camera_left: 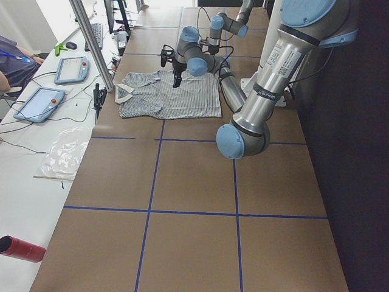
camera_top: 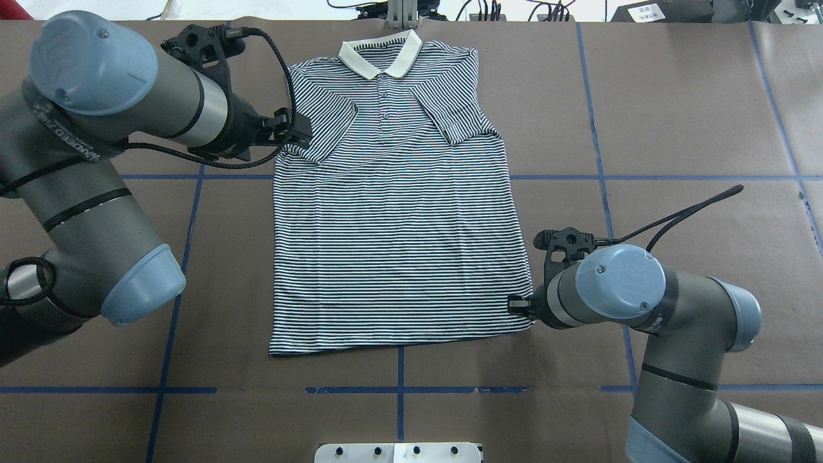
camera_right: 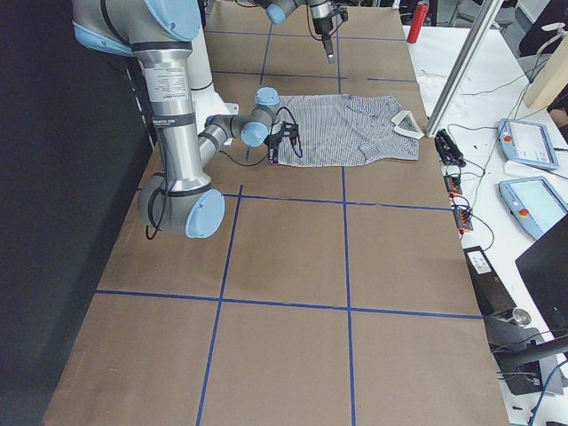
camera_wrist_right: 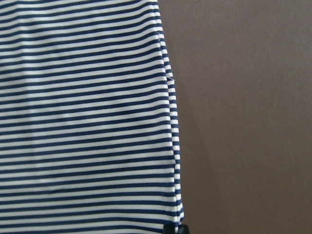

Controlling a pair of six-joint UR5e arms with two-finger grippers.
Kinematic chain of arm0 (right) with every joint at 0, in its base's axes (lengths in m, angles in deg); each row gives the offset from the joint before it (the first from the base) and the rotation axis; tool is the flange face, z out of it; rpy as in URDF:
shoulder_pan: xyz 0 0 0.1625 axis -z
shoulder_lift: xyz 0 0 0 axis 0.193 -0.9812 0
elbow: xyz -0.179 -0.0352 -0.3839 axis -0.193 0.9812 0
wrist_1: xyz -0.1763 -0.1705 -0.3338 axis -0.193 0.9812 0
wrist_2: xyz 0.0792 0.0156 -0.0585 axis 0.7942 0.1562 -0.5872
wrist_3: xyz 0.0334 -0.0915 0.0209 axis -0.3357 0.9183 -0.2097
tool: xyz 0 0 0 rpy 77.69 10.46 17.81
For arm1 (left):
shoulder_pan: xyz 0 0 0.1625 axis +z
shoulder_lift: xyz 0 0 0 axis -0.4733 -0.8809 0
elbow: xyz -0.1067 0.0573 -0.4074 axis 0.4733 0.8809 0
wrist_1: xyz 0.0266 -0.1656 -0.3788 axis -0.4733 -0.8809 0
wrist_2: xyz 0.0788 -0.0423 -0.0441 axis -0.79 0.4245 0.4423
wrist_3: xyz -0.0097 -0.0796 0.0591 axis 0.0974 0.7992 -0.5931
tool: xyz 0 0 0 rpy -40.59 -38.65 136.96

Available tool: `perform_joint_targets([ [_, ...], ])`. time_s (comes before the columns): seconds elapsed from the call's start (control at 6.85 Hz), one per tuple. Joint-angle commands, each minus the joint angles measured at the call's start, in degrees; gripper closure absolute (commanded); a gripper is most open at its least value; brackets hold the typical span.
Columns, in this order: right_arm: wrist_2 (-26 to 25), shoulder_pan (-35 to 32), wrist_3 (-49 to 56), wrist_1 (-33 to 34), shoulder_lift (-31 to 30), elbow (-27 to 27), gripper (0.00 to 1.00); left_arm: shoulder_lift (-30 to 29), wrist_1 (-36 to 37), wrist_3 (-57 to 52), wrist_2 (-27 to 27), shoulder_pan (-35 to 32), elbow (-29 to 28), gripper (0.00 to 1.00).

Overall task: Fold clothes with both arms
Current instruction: 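Move both grippers to the shirt's hem corners nearest the robot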

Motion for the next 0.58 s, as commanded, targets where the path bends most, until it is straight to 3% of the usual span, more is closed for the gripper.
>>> perform_joint_targets([
  [0.0, 4.4, -3.2, 0.6, -0.2, -1.8, -3.7, 1.00, 7.5, 1.6, 13.1, -1.9, 7.6, 6.5, 0.00],
  [0.44, 4.8, -4.4, 0.6, -0.3, -2.2, -5.7, 1.00, 10.1, 7.9, 29.6, -13.7, 24.2, 7.2, 0.07],
])
